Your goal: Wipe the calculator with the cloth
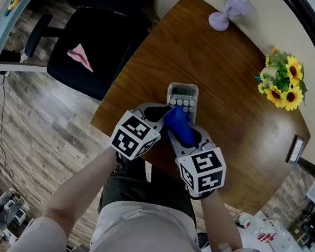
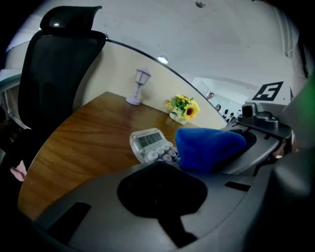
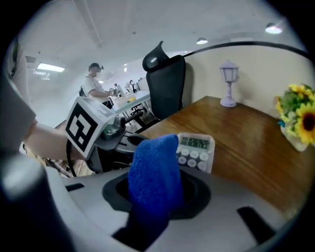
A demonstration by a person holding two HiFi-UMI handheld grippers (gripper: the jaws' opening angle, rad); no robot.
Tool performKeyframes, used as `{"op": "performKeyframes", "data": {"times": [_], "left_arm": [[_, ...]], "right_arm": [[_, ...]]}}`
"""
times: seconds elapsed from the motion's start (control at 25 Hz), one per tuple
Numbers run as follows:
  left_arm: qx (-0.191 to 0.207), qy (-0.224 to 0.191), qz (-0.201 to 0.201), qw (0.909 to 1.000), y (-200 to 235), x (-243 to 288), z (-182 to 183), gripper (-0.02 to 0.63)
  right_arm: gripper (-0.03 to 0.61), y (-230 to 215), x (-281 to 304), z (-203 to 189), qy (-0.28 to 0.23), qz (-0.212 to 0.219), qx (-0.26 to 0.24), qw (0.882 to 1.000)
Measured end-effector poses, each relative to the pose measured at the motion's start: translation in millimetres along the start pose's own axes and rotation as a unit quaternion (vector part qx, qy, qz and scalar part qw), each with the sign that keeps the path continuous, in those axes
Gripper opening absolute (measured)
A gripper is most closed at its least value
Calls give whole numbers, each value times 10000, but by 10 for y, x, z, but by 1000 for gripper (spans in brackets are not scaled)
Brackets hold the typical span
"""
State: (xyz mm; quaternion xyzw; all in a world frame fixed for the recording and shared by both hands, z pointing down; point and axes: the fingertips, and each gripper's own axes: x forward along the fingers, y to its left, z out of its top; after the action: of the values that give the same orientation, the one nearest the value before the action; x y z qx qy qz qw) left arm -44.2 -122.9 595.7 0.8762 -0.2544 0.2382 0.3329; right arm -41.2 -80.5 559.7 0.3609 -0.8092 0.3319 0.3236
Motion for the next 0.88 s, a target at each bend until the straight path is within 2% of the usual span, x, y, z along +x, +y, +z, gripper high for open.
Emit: {"op": "performKeyframes", "data": {"times": [0.2, 0.44, 0.56, 0.68, 0.88], "left_arm": [[26, 37, 8, 10000, 4, 7, -2, 2], [65, 28, -23, 10000, 3, -6, 0, 2], [110, 14, -22, 9999, -2, 0, 2, 2], [100, 12, -19, 9999, -1, -2, -2, 2], [48, 79, 22, 10000, -15, 15, -2, 2]], "right_arm": [[133, 93, 187, -239, 42, -67, 264, 9996], [129, 8, 152, -238, 27, 61, 494, 9988], [129, -144, 88, -241, 74, -104, 447, 9989], [130, -266, 31, -255, 225, -385, 74, 9990], [130, -465, -93, -293, 303, -559, 425, 9971]]}}
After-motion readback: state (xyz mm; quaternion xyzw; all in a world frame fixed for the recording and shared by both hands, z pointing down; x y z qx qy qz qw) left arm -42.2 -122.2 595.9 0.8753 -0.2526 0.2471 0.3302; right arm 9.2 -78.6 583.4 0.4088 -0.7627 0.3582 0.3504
